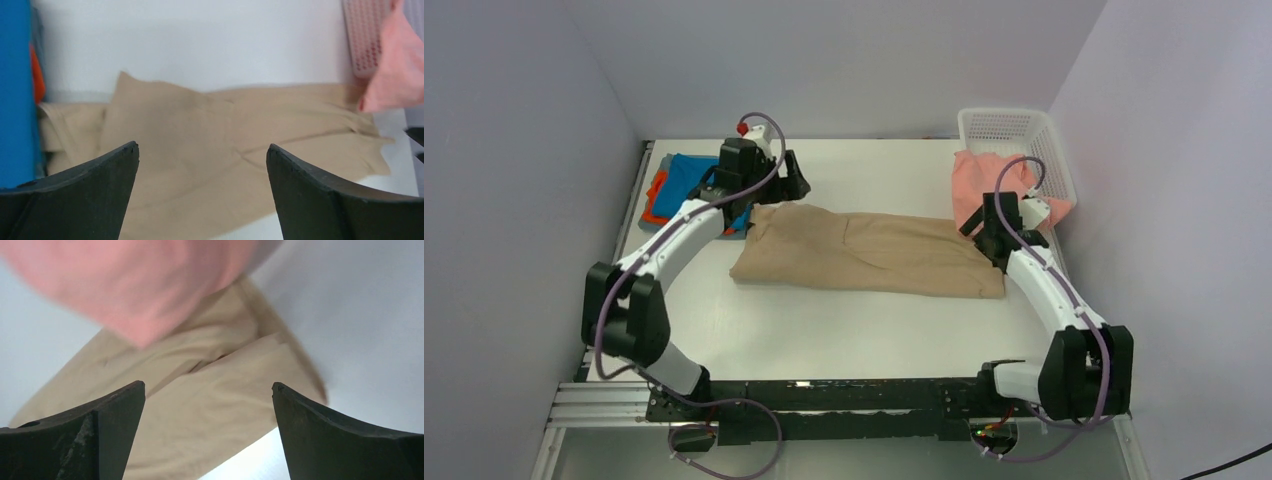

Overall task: Fold and stack the t-shirts
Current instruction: Rotate the tshirt 90 degrees

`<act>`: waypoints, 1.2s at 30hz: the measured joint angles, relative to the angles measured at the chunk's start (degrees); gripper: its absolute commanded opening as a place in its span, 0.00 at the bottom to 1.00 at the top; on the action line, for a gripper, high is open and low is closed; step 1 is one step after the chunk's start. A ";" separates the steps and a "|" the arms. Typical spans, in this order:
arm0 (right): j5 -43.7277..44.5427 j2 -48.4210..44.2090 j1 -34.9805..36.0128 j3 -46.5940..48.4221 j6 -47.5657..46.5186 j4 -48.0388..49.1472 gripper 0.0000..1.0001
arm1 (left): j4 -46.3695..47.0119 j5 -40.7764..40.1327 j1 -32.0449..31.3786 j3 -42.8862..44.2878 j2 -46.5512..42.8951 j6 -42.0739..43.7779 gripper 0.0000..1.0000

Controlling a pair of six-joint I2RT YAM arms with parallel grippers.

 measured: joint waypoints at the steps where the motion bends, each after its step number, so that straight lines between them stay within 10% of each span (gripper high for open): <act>1: -1.14 -1.14 1.46 -1.07 -1.49 1.64 1.00 | 0.13 -0.28 -1.09 -1.81 -2.40 -0.66 0.99; 14: -16.48 17.14 10.38 -4.15 -10.69 18.16 0.99 | 3.13 3.32 -4.24 -12.76 9.79 -13.29 0.99; 23: -21.44 7.93 15.76 -13.14 -10.19 20.81 1.00 | 1.20 8.83 -3.87 15.17 31.23 -18.62 0.99; 30: -34.05 1.42 39.21 -17.97 -5.27 18.97 1.00 | -0.11 14.78 -4.11 50.58 54.38 -24.11 0.99; 36: -42.38 12.11 55.06 -9.90 -6.03 21.68 1.00 | 9.20 20.44 -4.59 62.10 64.59 -33.75 0.99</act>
